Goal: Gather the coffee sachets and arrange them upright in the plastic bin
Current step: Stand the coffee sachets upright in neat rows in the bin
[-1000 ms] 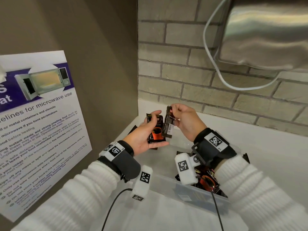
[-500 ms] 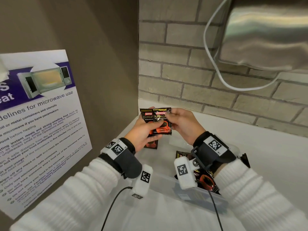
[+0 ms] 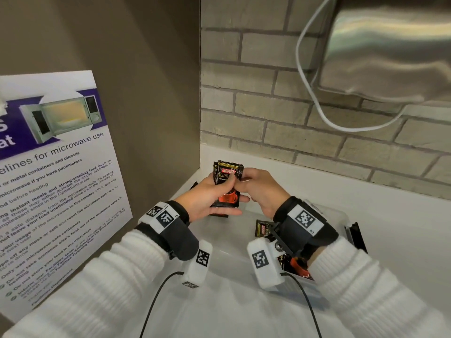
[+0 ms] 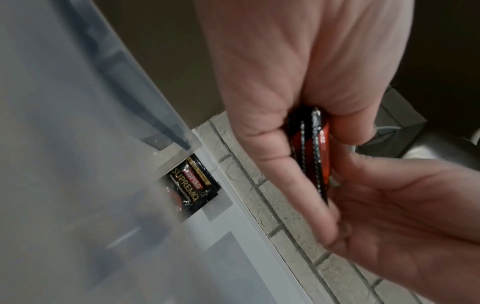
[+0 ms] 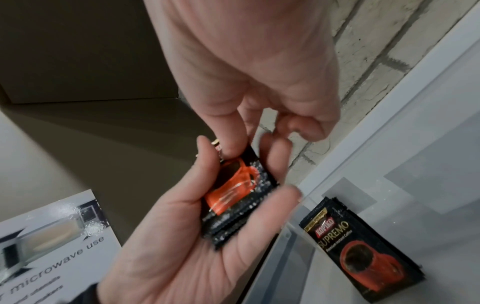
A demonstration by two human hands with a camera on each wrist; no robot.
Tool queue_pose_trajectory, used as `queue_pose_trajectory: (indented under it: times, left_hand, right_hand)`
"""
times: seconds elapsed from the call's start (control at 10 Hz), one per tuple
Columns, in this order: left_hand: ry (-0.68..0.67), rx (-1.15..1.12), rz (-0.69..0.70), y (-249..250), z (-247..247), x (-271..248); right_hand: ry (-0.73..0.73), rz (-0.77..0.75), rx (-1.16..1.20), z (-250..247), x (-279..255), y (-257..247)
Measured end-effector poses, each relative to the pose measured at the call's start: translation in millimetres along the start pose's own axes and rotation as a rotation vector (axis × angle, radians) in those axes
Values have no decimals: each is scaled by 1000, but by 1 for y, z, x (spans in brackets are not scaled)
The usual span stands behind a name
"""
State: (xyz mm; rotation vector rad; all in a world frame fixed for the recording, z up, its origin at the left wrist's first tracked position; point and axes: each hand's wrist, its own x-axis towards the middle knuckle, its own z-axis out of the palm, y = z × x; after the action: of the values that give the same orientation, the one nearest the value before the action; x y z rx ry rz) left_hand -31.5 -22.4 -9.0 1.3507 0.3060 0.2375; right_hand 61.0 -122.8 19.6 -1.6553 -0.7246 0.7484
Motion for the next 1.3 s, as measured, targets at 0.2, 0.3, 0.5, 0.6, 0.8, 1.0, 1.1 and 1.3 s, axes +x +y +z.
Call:
queue_pose_trajectory:
  times: [0.2,0.3,0.5,0.6,0.8,1.0,1.1,1.3]
  left_hand:
    - [248,413,139,5,-18,1]
    - [463,776,175,2,-41,2]
    - [313,975,-102,-27,-63,-3]
    - [283,902,-88,-29,-62,-4]
    - [272,813,-46,-34,-68,-2]
    - [261,800,-54,-33,-68,-4]
    - [255,799,-55,-34,-69,-4]
    - [241,783,-73,-32,-69,-6]
  right_hand:
    - [157,59,69,5,15,12]
    - [184,208,236,7,20,20]
    - [21,435,65,13,37,33]
    - [-17,454,-43,20,58,42]
    - [-7,391,-283,35,71,38]
    - [-91,297,-810,36,77,42]
    - [-138,238,-942,37,70,34]
    - [-130,216,-994,40,65,24]
